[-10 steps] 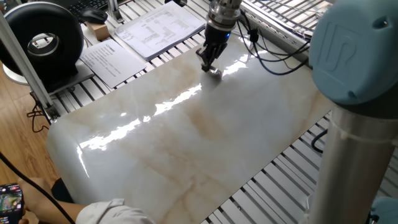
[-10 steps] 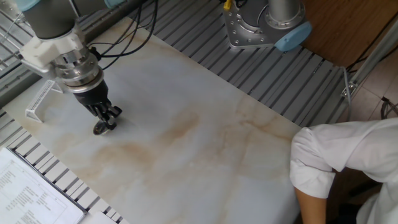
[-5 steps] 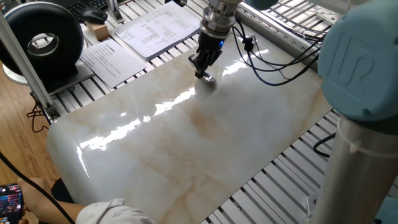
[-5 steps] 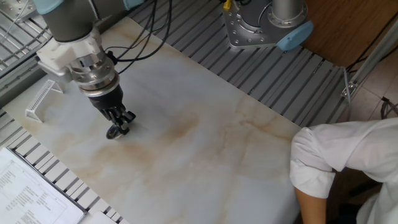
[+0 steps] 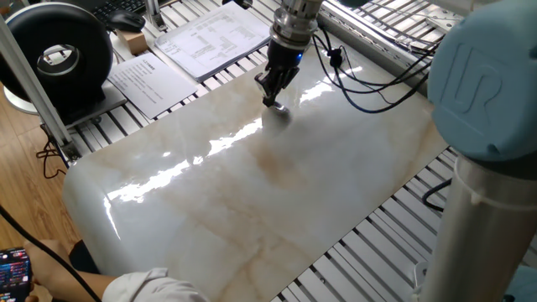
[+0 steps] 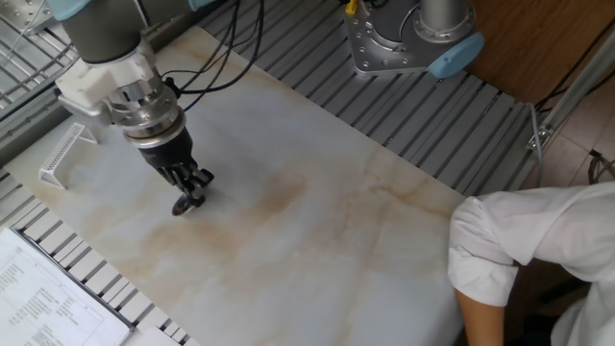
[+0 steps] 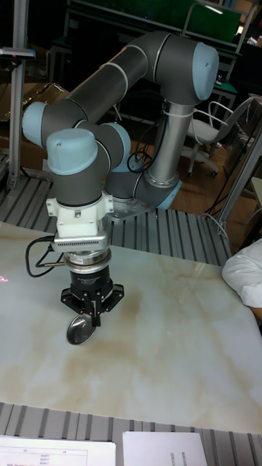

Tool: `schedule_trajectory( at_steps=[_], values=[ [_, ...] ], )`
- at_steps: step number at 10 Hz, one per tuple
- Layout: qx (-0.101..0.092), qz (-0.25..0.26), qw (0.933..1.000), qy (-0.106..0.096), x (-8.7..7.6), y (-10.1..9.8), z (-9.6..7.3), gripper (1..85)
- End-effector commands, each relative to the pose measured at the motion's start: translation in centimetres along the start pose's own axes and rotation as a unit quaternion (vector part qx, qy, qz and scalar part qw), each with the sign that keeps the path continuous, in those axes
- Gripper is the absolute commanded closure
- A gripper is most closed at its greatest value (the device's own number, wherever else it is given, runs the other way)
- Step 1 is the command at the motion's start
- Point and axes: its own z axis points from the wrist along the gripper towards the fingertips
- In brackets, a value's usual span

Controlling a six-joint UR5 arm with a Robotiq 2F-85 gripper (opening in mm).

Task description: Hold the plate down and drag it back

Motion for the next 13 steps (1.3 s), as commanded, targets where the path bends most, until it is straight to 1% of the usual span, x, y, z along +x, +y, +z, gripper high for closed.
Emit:
schedule_trajectory(
  at_steps=[1, 3, 4, 5, 6, 7, 8, 9, 11, 12, 13],
  values=[
    [-0.014, 0.027, 0.9994, -0.018, 0.6, 3.6, 1.3, 84.7],
    [-0.018, 0.035, 0.999, -0.02, 0.9, 4.9, 1.8, 84.7],
    [-0.018, 0.039, 0.9989, -0.02, 0.8, 5.4, 1.6, 84.7],
    [-0.009, 0.032, 0.9993, -0.016, 0.5, 4.5, 1.0, 84.7],
    [-0.009, 0.018, 0.9998, -0.002, 1.2, 4.5, 1.0, 84.7],
    [-0.014, 0.004, 0.9998, 0.01, 1.9, 4.8, 1.0, 84.7],
    [-0.026, -0.001, 0.9996, 0.014, 2.1, 5.4, 1.0, 84.7],
    [-0.032, 0.009, 0.9994, 0.009, 1.8, 5.7, 1.0, 84.7],
    [-0.025, 0.037, 0.9989, -0.01, 2.5, 8.7, 2.6, 84.7],
    [-0.021, 0.046, 0.9986, -0.015, 2.9, 9.8, 3.1, 84.7],
    [-0.01, 0.048, 0.9987, -0.014, 2.9, 9.7, 3.1, 84.7]
  ],
)
